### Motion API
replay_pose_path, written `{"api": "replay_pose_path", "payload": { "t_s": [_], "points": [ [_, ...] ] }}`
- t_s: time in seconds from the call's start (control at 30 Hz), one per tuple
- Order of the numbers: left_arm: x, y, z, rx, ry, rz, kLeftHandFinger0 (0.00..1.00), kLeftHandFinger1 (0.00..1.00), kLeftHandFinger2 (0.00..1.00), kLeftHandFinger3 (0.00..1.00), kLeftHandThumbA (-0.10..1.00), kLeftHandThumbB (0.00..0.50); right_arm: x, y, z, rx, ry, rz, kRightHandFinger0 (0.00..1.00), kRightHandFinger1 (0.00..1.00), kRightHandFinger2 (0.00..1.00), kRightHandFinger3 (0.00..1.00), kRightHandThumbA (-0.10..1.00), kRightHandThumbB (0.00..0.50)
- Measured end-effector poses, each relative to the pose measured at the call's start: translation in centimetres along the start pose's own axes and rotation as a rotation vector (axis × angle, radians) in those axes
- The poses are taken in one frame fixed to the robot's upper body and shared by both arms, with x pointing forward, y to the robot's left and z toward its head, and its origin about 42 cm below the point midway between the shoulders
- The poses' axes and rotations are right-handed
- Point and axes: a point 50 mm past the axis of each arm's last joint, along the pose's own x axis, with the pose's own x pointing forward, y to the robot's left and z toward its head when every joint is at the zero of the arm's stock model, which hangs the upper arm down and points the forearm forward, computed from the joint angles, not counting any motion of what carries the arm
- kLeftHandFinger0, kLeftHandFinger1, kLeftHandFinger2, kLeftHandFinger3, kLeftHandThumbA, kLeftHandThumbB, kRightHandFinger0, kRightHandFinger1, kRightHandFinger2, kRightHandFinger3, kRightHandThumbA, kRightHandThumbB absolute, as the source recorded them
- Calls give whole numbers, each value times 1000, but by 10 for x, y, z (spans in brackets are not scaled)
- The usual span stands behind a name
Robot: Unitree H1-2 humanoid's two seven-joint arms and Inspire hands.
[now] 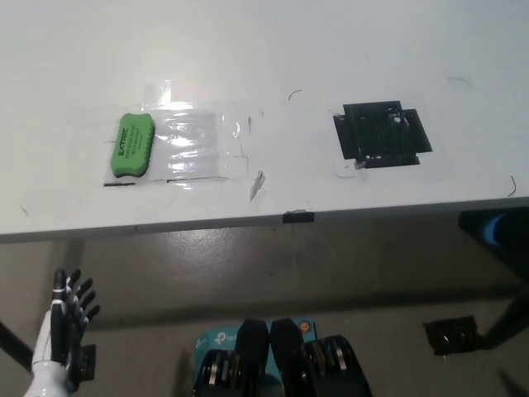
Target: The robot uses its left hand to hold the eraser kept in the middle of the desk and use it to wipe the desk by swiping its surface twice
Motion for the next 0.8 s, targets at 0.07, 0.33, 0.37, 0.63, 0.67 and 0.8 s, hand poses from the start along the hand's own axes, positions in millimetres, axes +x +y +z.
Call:
{"api": "replay_pose_path", "payload": {
  "t_s": [0.07,0.33,0.37,0.63,0.67,0.8],
  "points": [
    [-8,2,15,17,-43,-19,1000,1000,1000,1000,1000,461,0,0,0,0,1,0,1000,1000,1000,1000,1000,204],
    [-43,20,91,105,-252,-115,1000,1000,1000,1000,1000,467,0,0,-1,-1,4,-3,1000,1000,1000,1000,1000,143],
    [-50,22,106,121,-295,-138,1000,1000,1000,1000,1000,477,0,0,-1,-1,5,-3,1000,1000,1000,1000,1000,133],
    [-19,22,188,340,-478,-235,1000,1000,1000,1000,1000,371,-2,-3,2,-3,-4,-7,1000,1000,1000,1000,1000,151],
    [-2,15,197,371,-482,-240,1000,1000,1000,1000,1000,238,-2,-2,3,-2,-6,-7,1000,1000,1000,1000,1000,158],
    [38,-7,212,447,-476,-242,1000,1000,1000,1000,1000,172,-3,-2,3,-1,-5,-5,1000,1000,1000,1000,1000,135]
  ]
}}
